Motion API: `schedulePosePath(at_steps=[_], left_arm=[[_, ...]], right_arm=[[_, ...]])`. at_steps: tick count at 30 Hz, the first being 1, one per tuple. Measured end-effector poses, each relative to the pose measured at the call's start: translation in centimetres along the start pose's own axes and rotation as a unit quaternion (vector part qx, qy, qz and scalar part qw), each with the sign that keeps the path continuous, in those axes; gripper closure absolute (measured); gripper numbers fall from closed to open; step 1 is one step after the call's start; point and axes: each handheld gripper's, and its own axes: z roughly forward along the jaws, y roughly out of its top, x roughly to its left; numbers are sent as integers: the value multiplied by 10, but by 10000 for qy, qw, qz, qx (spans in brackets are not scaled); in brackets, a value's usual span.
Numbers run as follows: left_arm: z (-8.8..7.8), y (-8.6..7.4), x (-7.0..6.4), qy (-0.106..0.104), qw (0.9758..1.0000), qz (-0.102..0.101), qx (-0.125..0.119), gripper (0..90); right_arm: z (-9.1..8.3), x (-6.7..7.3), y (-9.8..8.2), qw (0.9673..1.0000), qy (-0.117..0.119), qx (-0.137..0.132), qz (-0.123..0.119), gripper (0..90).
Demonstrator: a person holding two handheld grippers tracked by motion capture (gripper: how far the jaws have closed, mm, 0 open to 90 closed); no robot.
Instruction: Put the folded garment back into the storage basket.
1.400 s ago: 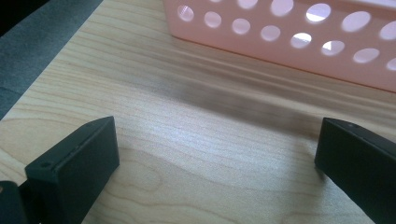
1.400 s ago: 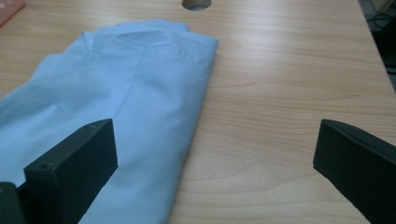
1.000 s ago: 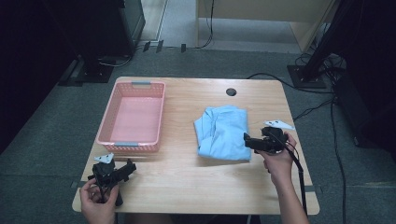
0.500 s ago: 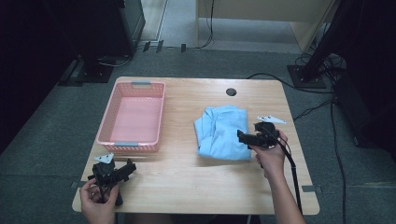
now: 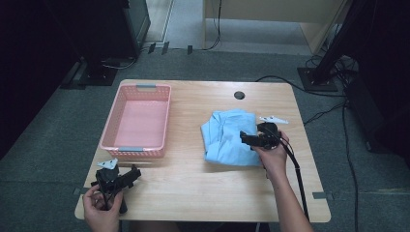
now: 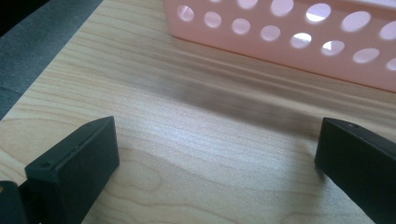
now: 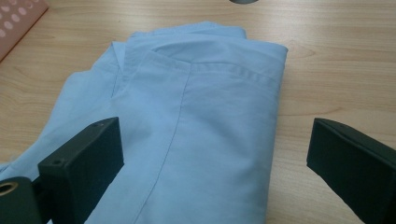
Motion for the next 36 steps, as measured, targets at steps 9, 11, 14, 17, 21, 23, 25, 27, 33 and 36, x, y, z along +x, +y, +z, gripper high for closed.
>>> schedulePosePath(at_steps=[9,11,14,17,21,23,25,27,33,36], left_arm=[[0,0,0,3,10000,0,2,0],[0,0,0,3,10000,2,3,0],[0,0,0,2,10000,1,3,0],[0,0,0,3,10000,1,3,0],[0,0,0,2,10000,-1,3,0],[0,0,0,2,10000,0,3,0],[0,0,0,2,10000,0,3,0],[0,0,0,2,10000,0,3,0],[0,0,0,3,10000,0,3,0],[0,0,0,3,10000,0,4,0]], right_arm=[[19,3,1,9999,-87,148,-6,16],[23,1,1,9998,-78,162,25,16],[29,-1,0,9997,-145,206,14,18],[35,-3,-1,9995,-183,269,43,36],[40,-4,-2,9995,-142,279,96,37],[43,-4,-2,9994,-162,266,126,38],[46,-3,-2,9993,-203,274,158,39],[50,0,-3,9991,-280,288,98,38],[58,8,-3,9986,-321,429,24,32],[62,8,-4,9982,-362,476,-7,27]])
